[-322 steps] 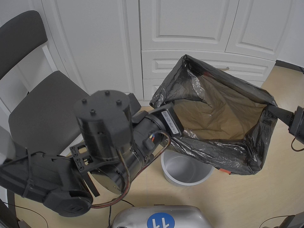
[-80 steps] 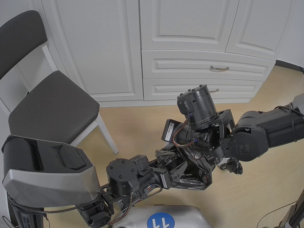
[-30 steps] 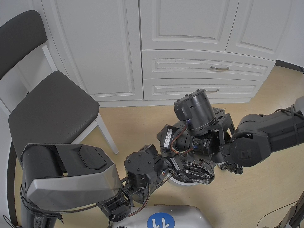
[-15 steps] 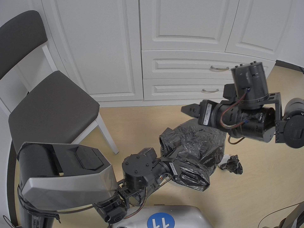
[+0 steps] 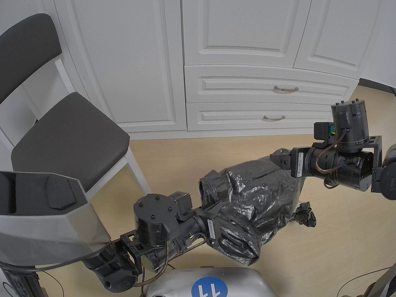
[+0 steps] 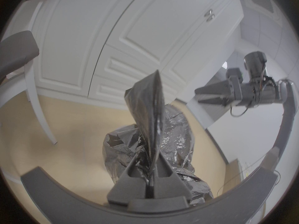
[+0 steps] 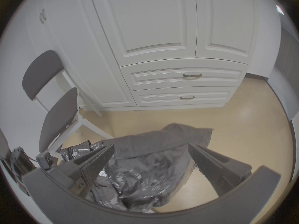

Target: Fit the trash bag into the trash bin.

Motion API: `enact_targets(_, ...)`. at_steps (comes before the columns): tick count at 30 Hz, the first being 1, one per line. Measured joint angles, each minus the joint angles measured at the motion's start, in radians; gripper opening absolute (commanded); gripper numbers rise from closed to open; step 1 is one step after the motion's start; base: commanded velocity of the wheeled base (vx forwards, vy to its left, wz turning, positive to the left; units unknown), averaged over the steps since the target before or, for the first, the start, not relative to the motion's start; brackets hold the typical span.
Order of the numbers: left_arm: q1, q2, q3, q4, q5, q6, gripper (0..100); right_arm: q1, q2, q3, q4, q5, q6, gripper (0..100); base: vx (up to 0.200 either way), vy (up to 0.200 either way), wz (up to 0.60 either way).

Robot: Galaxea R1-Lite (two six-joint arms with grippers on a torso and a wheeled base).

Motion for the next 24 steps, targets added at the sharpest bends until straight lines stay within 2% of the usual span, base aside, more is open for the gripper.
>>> enact_targets(4, 0.005, -0.041, -0.001, 0.155, -0.005, 0.008, 0, -0.048, -0.005, 0.064, -0.115, 0.05, -0.071, 0, 0.0, 0.0, 0.0)
enact_targets(7, 0.019, -0.057, -0.024, 0.209, -0.006, 0.01, 0, -0.103, -0.007, 0.106, -0.206, 0.088, -0.117, 0, 0.0, 0.0, 0.0)
enact_targets(13, 0.051, -0.065, -0.062, 0.231, 0.0, 0.008, 0, -0.187, -0.018, 0.165, -0.203, 0.142, -0.233, 0, 0.0, 0.0, 0.0)
enact_targets(19, 0.077, -0.067, -0.08, 0.234, 0.004, 0.006, 0, -0.264, -0.026, 0.233, -0.196, 0.246, -0.393, 0, 0.0, 0.0, 0.0)
enact_targets(24, 0.087, -0.068, -0.078, 0.234, 0.004, 0.007, 0, -0.294, 0.006, 0.246, -0.204, 0.257, -0.406, 0, 0.0, 0.0, 0.0)
